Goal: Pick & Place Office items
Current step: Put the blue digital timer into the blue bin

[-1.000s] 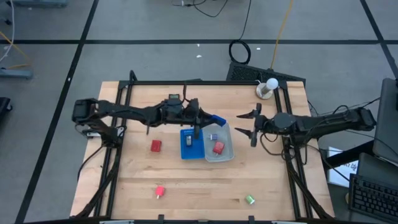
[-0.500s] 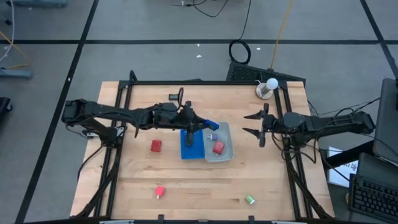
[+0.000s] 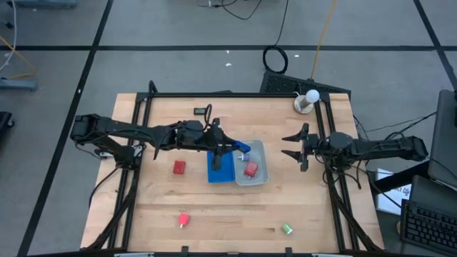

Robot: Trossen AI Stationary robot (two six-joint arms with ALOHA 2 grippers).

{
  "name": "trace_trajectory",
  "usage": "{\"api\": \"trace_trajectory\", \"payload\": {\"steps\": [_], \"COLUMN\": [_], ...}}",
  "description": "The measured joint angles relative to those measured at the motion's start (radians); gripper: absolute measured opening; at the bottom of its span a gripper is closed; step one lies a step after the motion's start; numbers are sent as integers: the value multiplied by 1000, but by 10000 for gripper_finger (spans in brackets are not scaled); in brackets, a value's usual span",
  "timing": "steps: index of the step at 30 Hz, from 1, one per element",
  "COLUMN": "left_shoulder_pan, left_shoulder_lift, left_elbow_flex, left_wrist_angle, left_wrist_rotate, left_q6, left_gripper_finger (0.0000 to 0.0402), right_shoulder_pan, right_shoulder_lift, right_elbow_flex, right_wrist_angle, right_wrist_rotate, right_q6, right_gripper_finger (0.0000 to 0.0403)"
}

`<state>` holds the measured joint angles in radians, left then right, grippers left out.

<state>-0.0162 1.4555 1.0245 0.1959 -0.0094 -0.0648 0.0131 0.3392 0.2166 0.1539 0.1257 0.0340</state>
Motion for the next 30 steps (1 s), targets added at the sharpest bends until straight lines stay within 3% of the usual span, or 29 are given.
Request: {"api": "trace_trajectory", "payload": {"steps": [13,18,24,30], "left_shoulder_pan": [-67,-75,-53,-38], "left_shoulder_lift": [58,44,-168,-458], "left_elbow_flex": [0,-5,-83,-264], "left_wrist_angle": [128,-6,-100,-133], "left_wrist_rotate": [88,26,-94,-145], "left_q6": [4,12,18,2], "left_gripper_finger": [59,59,59,59], "right_shoulder_pan": [-46,-46,-46,-46], "right_shoulder_lift": [-9,-9,-9,-9], "right_elbow_flex": [-28,-28,-28,-28], "right_wrist_angle": [44,43,32,45], "right_wrist_rotate": [0,0,0,0], "right_q6": [33,34,41,34], "right_gripper_finger": [221,221,221,221]}}
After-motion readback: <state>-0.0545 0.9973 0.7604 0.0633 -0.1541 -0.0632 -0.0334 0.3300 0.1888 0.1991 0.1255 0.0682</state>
